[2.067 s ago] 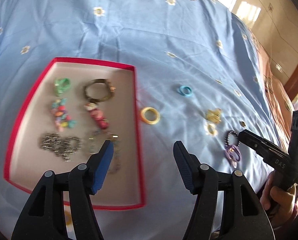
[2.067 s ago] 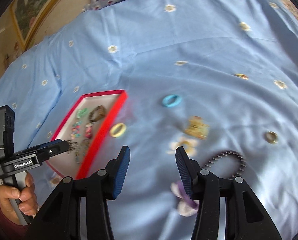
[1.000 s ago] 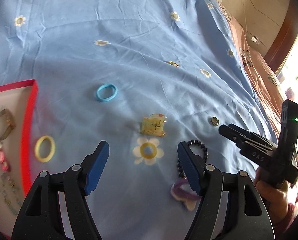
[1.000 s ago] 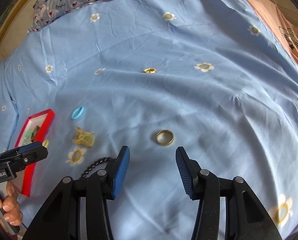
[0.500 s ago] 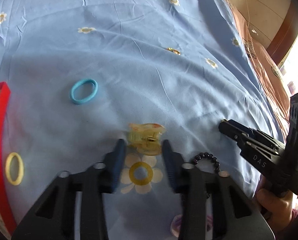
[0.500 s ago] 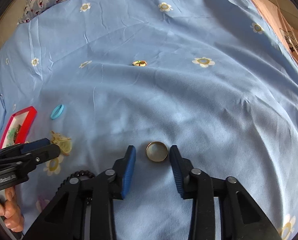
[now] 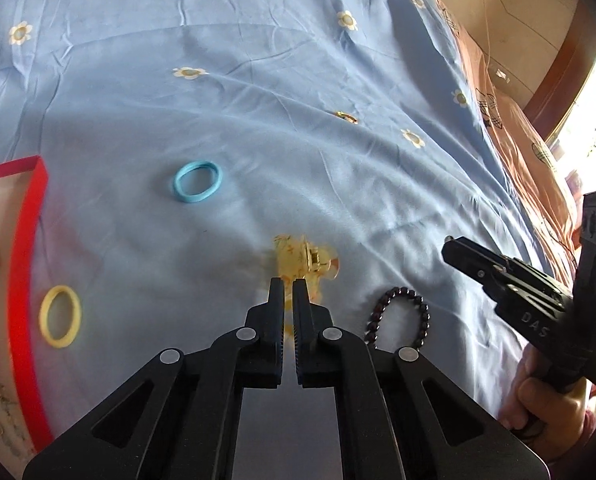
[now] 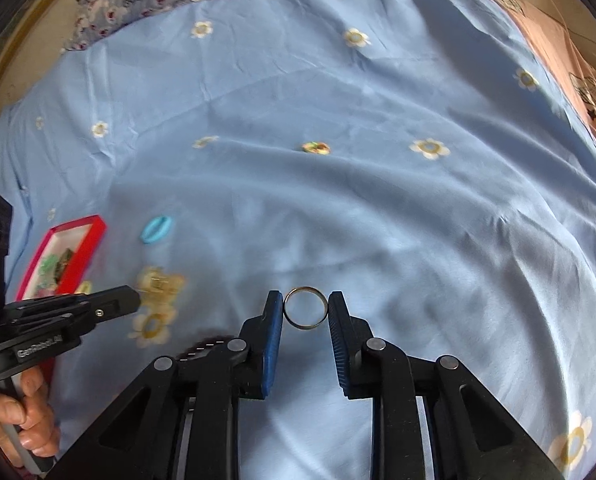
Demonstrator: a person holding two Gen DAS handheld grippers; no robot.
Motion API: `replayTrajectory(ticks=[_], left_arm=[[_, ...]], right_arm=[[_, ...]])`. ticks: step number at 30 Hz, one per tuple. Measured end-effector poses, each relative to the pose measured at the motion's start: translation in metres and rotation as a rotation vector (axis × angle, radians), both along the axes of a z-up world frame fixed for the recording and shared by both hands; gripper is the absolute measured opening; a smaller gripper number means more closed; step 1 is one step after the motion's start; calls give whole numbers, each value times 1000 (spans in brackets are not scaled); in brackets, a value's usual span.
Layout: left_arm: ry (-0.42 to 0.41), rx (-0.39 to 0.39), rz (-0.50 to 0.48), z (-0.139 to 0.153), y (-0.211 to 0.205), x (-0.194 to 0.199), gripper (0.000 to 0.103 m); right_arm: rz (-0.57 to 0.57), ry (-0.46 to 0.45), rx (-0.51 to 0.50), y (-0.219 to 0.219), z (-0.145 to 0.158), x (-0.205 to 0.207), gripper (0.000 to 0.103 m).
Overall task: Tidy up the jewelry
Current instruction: 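Grasp the yellow hair claw with the left tool while the right tool grasps the gold ring, then carry hair claw and gold ring into the red box and open both tools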
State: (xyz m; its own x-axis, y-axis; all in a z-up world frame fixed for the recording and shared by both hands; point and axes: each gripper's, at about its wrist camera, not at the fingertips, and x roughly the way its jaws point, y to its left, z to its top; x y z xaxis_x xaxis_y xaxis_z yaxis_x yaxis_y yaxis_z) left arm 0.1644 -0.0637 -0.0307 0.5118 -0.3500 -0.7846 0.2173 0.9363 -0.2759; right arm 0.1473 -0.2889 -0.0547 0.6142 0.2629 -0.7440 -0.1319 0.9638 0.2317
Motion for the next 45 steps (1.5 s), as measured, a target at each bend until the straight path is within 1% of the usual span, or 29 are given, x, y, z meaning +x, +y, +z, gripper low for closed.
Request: replayTrajectory(ticks=[2,3,5,6,7,10,16,19,20,21,22,29,36,45], left_arm=[[9,-12,4,0,3,-1,3],[8,-16,11,2,5,-2,8],[6,-22,13,3,4,-1,23],[3,-16,19,4,2,-1,40],[0,-7,25,4,0,1,52],[4,16,21,0,-11,6,57],[27,67,5,-18,-31,20,58],[20,54,16,-20,-30,26,57],[18,46,17,-19,-29,27,54],[15,36,12,-19,-28,29,40],[20,31,4,-20,-27,30,37],[-2,19,0,-14,-19,19,37],[-25,-7,34,3,12,-5,37],[-52,-21,135,18,72,-44,37]], right_arm=[[10,-6,15,4,4,-3,23],[12,-9,18,5,5,-4,23],[18,-12,24,7,6,-8,23],[19,-12,30,7,6,-9,23],[19,-9,40,7,6,-9,23],[18,-3,49,6,4,-11,23],[16,17,66,4,-3,-11,23],[14,20,72,4,-5,-10,23],[14,20,71,4,-5,-10,23],[15,20,71,4,-5,-10,23],[15,20,73,4,-6,-9,23],[27,13,78,9,-2,-11,23],[77,1,82,31,6,-13,23],[188,5,88,83,11,-20,23]])
